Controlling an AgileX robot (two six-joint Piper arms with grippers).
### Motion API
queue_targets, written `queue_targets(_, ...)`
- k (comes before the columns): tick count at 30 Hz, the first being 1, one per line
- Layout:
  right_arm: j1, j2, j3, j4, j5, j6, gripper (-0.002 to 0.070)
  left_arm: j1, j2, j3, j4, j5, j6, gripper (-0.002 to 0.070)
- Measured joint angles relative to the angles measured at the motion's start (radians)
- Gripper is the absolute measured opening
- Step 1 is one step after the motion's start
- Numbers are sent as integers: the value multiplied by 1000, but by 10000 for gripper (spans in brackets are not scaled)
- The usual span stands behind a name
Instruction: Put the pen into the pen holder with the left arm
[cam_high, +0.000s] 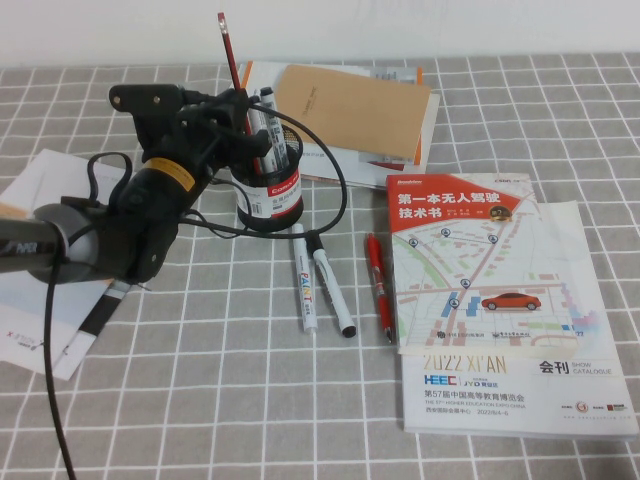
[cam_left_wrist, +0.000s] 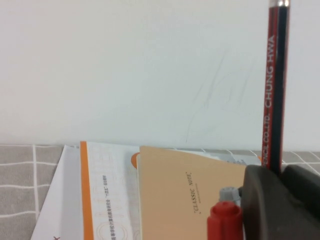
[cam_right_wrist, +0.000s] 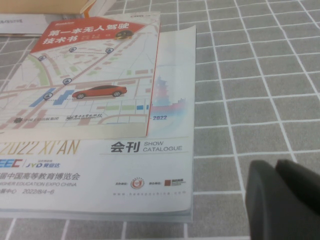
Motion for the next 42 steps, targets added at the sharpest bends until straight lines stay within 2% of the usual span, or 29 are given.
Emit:
queue_targets(10, 0, 0, 0, 0, 0, 0, -13, 0, 1, -1, 21, 0, 0, 43)
queue_targets(17, 0, 0, 0, 0, 0, 0, -13, 0, 1, -1, 36, 27, 0, 202)
queue_targets(20, 0, 0, 0, 0, 0, 0, -13, 0, 1, -1, 38, 43, 0, 237)
queue_targets(25, 0, 0, 0, 0, 0, 0, -13, 0, -60, 6, 38, 165, -2, 249)
queue_targets(29, 0, 0, 0, 0, 0, 0, -13, 0, -208, 54, 46, 288, -2, 249)
queue_targets(32, 0, 0, 0, 0, 0, 0, -13, 0, -330, 108, 48, 360, -2, 216)
queue_targets(37, 0, 0, 0, 0, 0, 0, -13, 0, -558, 243, 48, 460, -2, 49)
queue_targets(42, 0, 0, 0, 0, 0, 0, -13, 0, -800, 407, 48, 550, -4, 6)
